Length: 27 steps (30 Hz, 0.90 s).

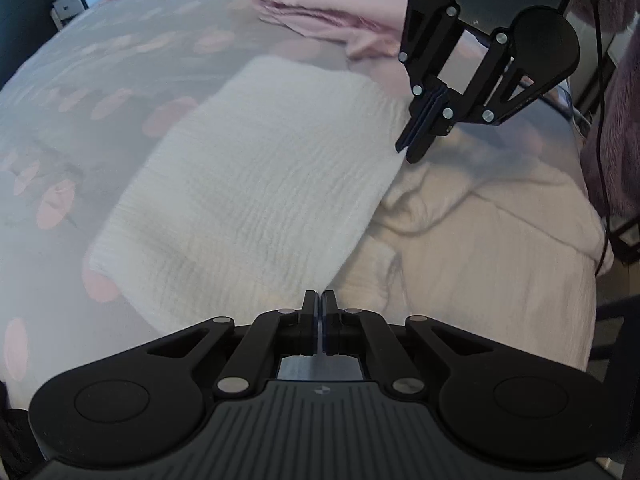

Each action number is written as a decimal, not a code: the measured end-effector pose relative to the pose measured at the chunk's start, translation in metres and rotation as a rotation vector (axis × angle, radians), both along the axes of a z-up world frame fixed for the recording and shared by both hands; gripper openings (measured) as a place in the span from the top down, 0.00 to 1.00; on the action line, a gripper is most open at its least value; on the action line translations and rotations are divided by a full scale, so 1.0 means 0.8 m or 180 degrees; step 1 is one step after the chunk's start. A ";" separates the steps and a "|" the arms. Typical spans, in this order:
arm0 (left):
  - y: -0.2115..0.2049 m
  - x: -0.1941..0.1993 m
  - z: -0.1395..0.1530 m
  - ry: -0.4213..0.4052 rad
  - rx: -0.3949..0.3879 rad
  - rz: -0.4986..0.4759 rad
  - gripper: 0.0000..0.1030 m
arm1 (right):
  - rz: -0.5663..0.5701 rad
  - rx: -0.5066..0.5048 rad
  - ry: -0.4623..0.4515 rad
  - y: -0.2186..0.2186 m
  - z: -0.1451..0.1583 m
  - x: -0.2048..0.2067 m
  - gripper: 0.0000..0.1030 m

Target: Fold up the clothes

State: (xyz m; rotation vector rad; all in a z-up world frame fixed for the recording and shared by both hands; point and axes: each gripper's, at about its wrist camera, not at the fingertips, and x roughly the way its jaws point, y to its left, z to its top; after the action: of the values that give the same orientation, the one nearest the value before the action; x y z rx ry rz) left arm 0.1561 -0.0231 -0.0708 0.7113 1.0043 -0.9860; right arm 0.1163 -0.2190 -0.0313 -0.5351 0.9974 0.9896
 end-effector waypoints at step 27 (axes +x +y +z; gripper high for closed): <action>0.022 -0.059 0.038 -0.0017 -0.0226 0.0155 0.64 | -0.0188 0.0026 0.0204 -0.053 0.013 -0.061 0.71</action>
State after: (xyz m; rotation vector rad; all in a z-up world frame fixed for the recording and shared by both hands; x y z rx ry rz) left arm 0.1086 -0.0056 -0.0407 0.6276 0.9730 -0.9721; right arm 0.0675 -0.2617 -0.0209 -0.4671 1.0600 0.9629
